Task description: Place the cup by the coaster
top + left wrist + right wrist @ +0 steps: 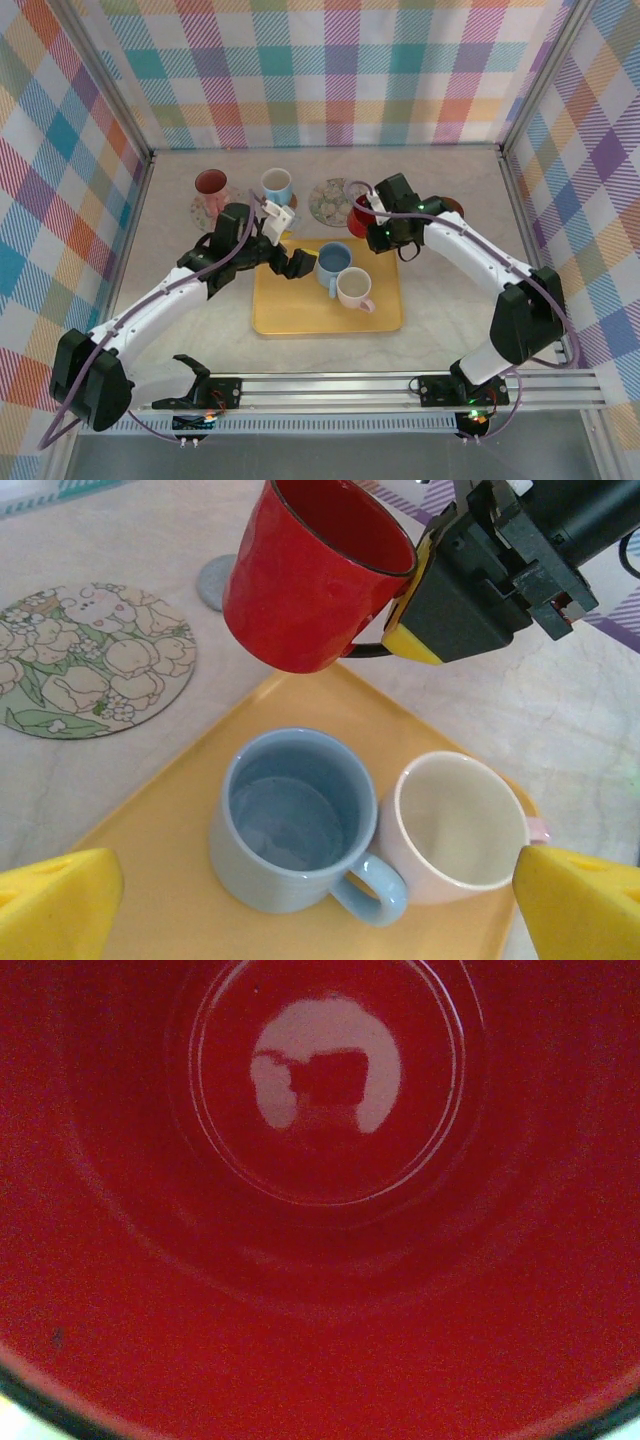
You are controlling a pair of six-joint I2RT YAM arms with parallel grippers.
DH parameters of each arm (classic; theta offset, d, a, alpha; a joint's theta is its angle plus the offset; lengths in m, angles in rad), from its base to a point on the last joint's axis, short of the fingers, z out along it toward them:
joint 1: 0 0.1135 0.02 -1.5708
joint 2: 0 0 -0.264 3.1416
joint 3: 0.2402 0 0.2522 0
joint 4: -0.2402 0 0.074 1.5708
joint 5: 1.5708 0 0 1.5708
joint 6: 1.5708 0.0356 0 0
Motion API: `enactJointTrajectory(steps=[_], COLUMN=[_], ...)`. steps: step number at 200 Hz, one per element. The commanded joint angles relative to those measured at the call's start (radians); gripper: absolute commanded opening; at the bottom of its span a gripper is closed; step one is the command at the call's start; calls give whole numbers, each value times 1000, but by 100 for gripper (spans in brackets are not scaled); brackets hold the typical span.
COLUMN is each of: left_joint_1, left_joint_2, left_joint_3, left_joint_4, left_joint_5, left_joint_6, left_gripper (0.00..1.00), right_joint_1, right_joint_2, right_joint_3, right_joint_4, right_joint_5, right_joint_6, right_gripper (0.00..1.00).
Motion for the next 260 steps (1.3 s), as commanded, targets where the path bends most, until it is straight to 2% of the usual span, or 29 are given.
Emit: enactJointTrajectory(steps=[1, 48, 167, 260], left_joint_1=[-8, -1, 58, 66], left_joint_2=[23, 87, 198, 223], left_joint_3=[42, 73, 80, 54], left_joint_4=[73, 93, 179, 216], left_joint_5=[-49, -176, -169, -195], left_joint_6=[16, 30, -25, -30], left_gripper=[100, 100, 100, 100], right_joint_1=[-10, -27, -43, -44], right_joint_2=[40, 164, 483, 658], right_joint_3=[94, 224, 535, 709], right_joint_4=[13, 12, -70, -102], right_joint_5=[5, -6, 1, 90], right_joint_6=[-28, -31, -48, -60], right_gripper=[0, 0, 0, 0])
